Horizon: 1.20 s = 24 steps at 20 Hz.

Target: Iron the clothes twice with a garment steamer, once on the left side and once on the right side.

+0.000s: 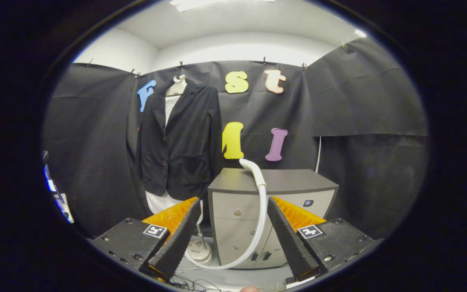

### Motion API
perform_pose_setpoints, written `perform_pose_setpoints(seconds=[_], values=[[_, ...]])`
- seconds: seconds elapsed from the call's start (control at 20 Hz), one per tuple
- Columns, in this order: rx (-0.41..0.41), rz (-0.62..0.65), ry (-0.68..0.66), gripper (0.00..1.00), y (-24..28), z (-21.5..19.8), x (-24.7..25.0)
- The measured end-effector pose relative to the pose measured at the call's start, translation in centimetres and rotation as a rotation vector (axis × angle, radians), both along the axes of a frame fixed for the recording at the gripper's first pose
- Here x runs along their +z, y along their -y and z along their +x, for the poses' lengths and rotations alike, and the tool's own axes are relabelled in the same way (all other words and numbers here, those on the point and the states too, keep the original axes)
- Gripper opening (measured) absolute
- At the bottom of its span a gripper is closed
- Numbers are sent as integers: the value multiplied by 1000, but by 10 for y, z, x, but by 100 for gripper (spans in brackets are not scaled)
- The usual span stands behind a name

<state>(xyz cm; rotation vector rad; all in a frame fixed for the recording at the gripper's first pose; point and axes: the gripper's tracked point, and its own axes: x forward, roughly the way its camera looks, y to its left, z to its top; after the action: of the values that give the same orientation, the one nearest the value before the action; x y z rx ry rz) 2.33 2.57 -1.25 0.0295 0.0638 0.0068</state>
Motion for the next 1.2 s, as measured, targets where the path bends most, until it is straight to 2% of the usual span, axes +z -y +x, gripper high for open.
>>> perform_pose_setpoints(seconds=[0.5, 0.65, 0.75, 1.2], values=[[-16, 57, -78, 100, 1, 54, 32], [6, 45, -114, 100, 7, 78, 37], [46, 61, -111, 100, 9, 109, 46], [90, 114, -321, 100, 68, 260, 15]])
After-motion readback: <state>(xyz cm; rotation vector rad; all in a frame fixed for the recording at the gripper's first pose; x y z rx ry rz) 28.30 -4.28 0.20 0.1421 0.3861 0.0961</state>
